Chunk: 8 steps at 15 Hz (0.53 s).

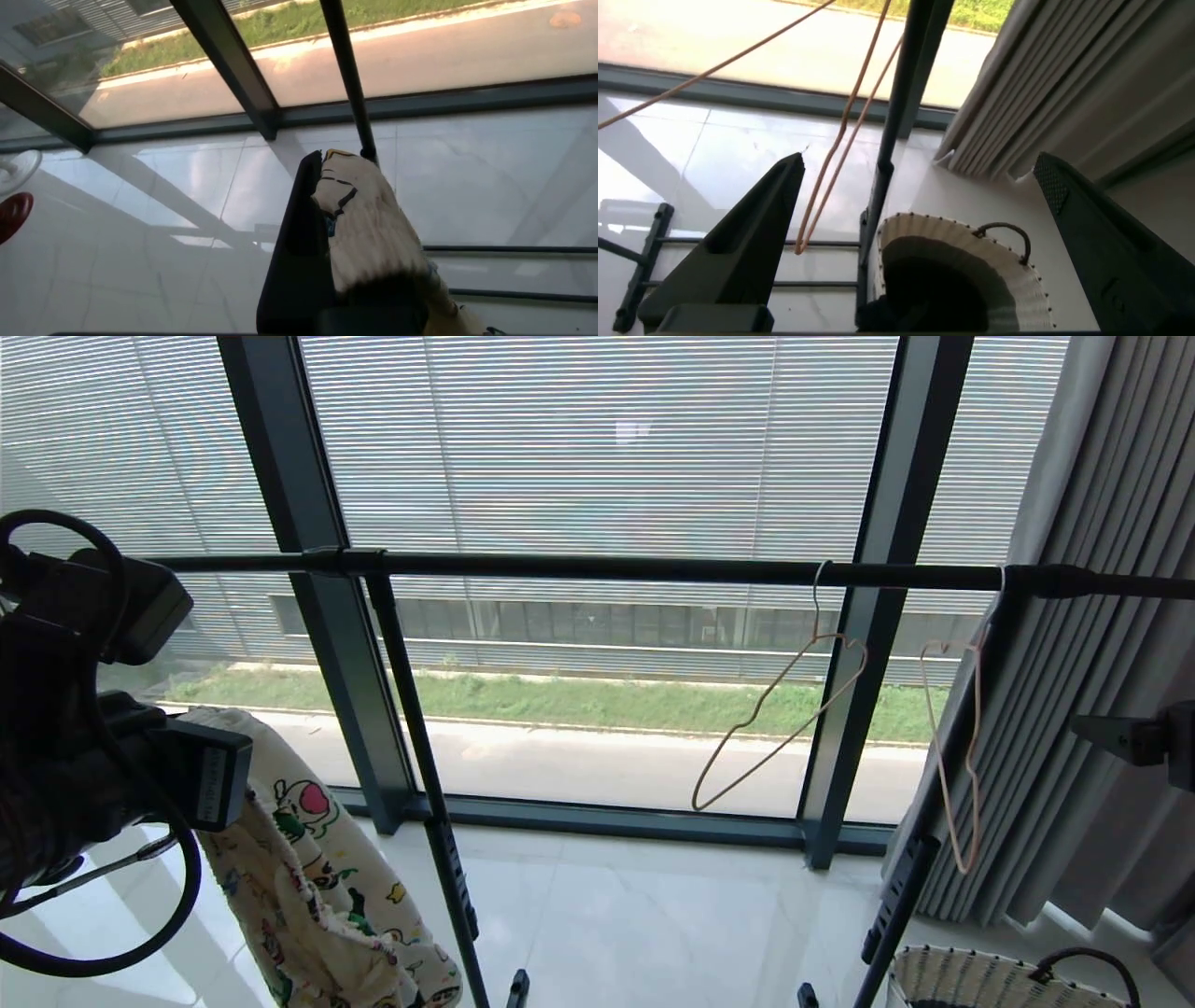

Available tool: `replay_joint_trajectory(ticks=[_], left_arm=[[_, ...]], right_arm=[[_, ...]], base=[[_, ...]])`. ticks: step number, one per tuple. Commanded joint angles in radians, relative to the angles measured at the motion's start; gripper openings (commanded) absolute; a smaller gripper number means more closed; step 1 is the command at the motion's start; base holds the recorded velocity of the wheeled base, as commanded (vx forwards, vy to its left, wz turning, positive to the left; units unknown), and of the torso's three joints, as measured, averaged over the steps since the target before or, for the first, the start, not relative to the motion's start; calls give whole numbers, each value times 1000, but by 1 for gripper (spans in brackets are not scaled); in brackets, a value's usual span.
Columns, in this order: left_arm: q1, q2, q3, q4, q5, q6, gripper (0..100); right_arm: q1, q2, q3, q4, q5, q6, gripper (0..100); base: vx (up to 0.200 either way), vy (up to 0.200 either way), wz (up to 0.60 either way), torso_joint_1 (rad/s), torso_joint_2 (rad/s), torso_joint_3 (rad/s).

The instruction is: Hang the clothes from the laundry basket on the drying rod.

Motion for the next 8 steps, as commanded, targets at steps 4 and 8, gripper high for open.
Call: replay_joint_trajectory(ticks=[4,8], left_arm=[[2,19,10,-71,1,1,0],[25,14,32,-71,0,0,0]], right_arm=[[86,268,-146,-23,-77,231,100],[114,420,-172,-55,-195,331,100]], base=[[0,0,0,0,0,0],[0,0,0,0,0,0]])
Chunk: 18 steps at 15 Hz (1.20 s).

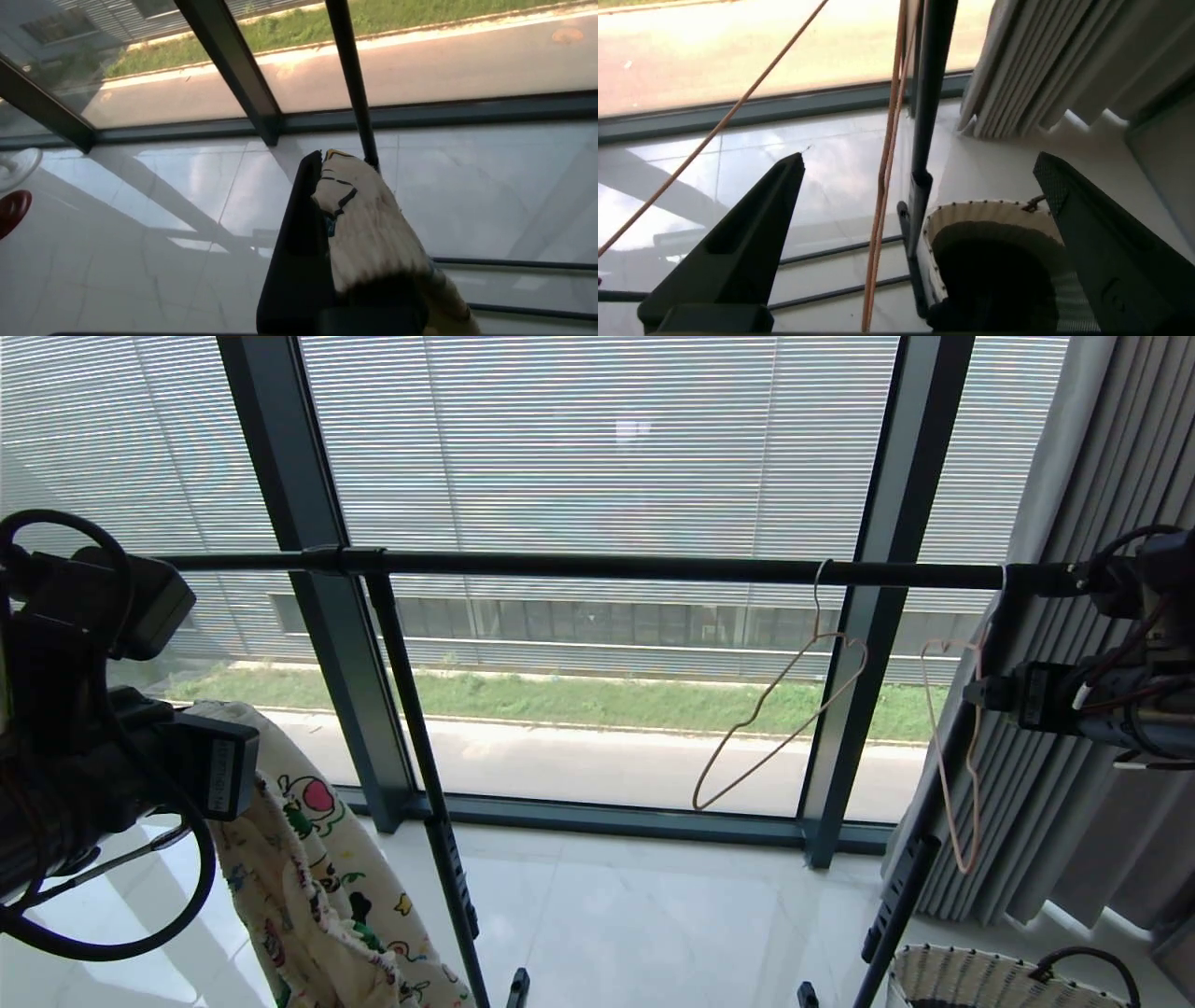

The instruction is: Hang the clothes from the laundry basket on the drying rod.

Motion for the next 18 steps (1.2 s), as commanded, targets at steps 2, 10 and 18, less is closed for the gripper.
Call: replay_joint_trajectory(ticks=[2,10,18], left_arm=[[9,1,4,1,0,1,0],[9,2,12,1,0,-3,0],[18,1,12,-1,0,-5,0]], right_arm=[[12,128,-14,-11,-9,48,100],[10,221,-14,-48,-13,148,100],[10,267,-15,-84,-30,146,0]], base=[[0,0,0,0,0,0],[0,0,0,0,0,0],[0,0,0,0,0,0]])
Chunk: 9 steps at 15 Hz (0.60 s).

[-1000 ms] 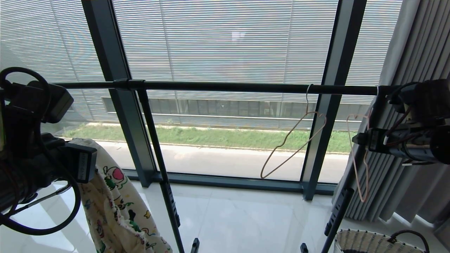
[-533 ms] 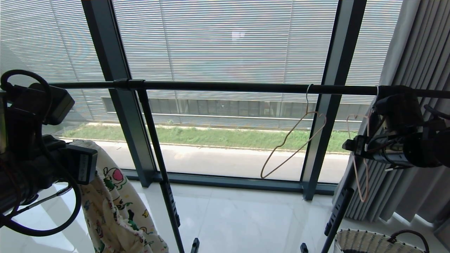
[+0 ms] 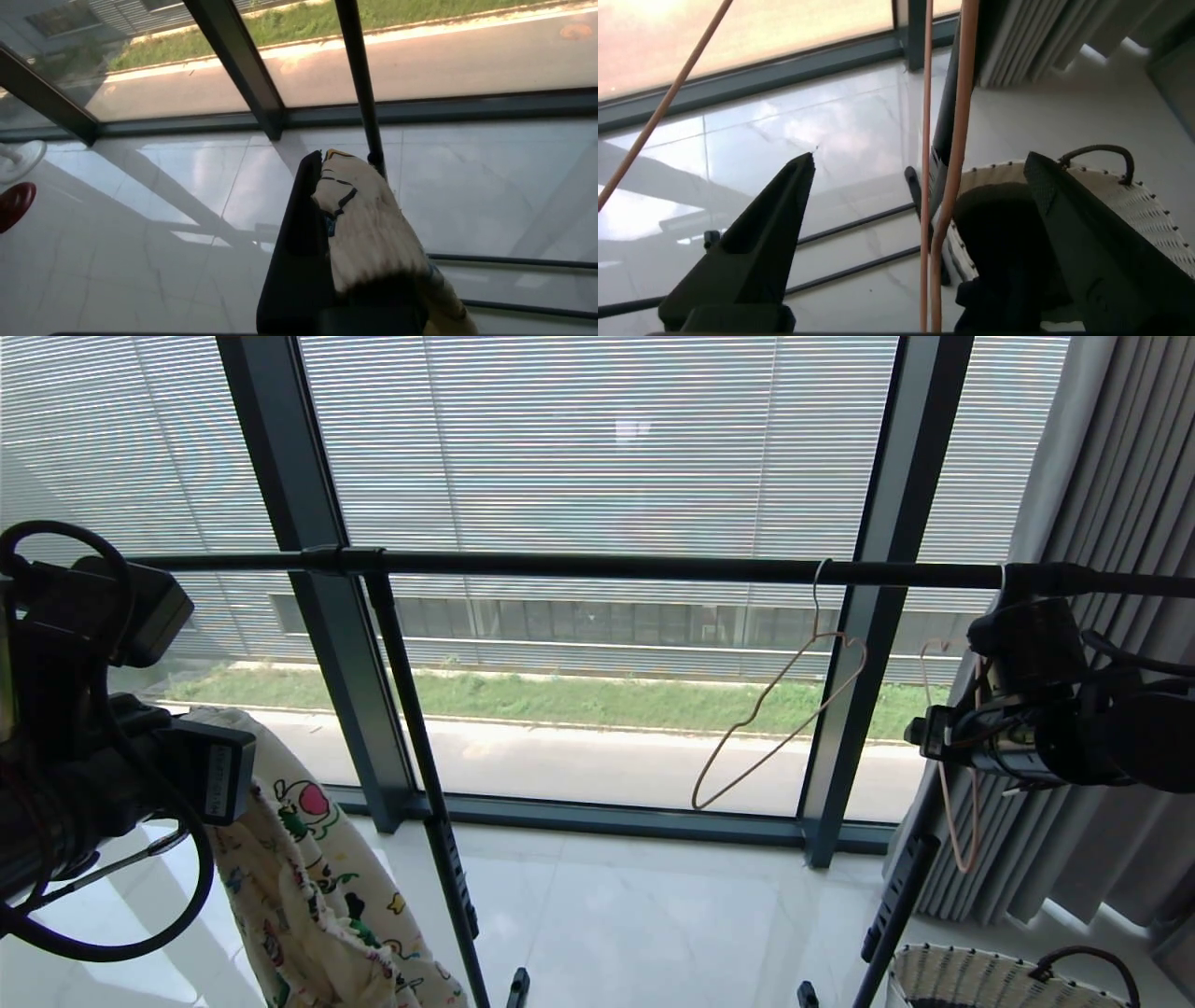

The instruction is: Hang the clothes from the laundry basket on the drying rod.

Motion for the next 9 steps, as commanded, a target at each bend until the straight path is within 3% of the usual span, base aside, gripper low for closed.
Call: replay_joint_trajectory(ticks=[1,9], left_arm=[[0,1,0,0,0,0,0],[0,-2,0,-2,0,-2,0]], right_arm=[[0,5,0,0,0,0,0],[7,-40,7,0,2,-6,0]], base=[[0,0,0,0,0,0],[0,0,0,0,0,0]])
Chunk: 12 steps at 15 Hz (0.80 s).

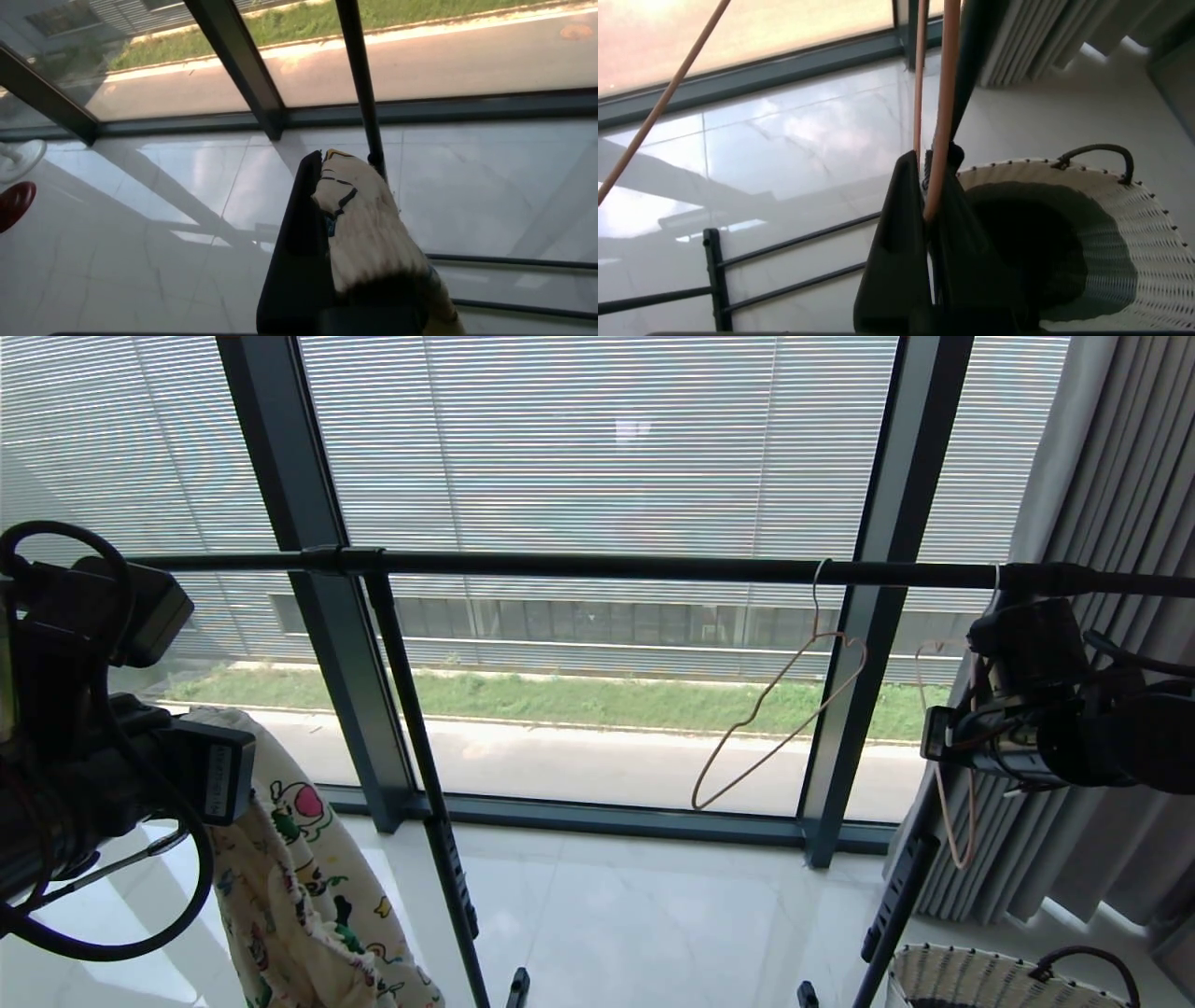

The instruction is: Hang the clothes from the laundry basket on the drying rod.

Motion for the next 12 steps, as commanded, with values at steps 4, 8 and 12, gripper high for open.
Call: replay_joint_trajectory(ticks=[4,8,12], left_arm=[[-1,-3,1,-28,0,2,0],[-1,-14,3,-28,2,3,0],[-1,-26,4,-28,2,3,0]], right_arm=[[16,-87,10,-3,11,-8,0],[18,-161,94,-69,57,-91,0],[18,-196,252,-318,94,-226,0]], base=[[0,0,0,0,0,0],[0,0,0,0,0,0],[0,0,0,0,0,0]])
